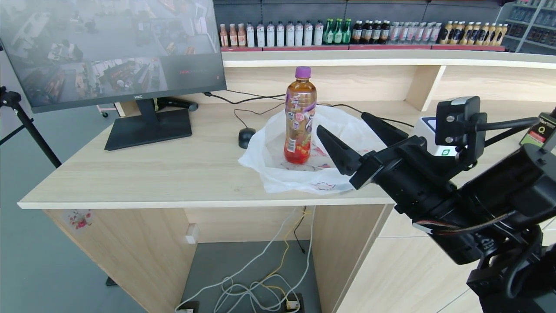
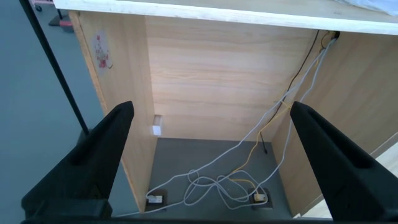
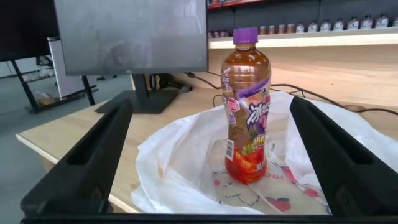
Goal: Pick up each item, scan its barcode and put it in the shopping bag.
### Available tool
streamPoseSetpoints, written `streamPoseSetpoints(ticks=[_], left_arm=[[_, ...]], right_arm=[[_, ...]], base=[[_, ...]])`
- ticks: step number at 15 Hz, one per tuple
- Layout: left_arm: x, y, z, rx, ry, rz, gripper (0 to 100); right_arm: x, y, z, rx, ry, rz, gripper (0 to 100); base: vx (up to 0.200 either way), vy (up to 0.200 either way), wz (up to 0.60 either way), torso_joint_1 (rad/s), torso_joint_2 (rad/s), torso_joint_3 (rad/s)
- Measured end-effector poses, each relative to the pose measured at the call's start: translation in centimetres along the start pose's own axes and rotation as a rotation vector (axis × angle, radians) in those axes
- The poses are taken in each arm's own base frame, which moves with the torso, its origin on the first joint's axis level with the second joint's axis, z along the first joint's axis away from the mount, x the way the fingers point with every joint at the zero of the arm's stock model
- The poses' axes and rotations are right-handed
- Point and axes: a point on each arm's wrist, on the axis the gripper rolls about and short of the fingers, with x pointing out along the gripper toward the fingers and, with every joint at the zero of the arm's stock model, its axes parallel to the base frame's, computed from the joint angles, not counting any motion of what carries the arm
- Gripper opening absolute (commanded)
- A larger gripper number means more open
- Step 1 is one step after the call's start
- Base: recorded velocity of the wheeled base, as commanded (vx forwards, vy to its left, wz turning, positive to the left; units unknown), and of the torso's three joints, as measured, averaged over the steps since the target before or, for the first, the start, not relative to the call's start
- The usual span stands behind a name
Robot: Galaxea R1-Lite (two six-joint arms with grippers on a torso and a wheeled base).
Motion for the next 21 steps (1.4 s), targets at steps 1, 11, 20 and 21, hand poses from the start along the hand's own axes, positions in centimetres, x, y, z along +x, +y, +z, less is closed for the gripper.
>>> streamPoseSetpoints(ticks=[1, 11, 20, 21], left_arm=[[0.00, 0.00, -0.01, 0.000, 0.001, 0.000, 100], [0.00, 0.00, 0.00, -0.001, 0.000, 0.000, 100], [0.00, 0.00, 0.00, -0.004, 0.000, 0.000, 100], [0.00, 0.00, 0.00, -0.004, 0.000, 0.000, 100]], right_arm=[[0.02, -0.10, -0.06, -0.001, 0.004, -0.005, 100], [-0.41, -0.24, 0.20, -0.002, 0.005, -0.007, 100], [-0.33, -0.25, 0.55, -0.001, -0.008, -0.008, 100], [-0.35, -0.25, 0.53, -0.002, -0.008, -0.008, 100]], base=[[0.000, 0.000, 0.00, 0.000, 0.00, 0.000], [0.000, -0.200, 0.00, 0.001, 0.00, 0.003], [0.000, -0.200, 0.00, 0.002, 0.00, 0.002], [0.000, -0.200, 0.00, 0.002, 0.01, 0.002]])
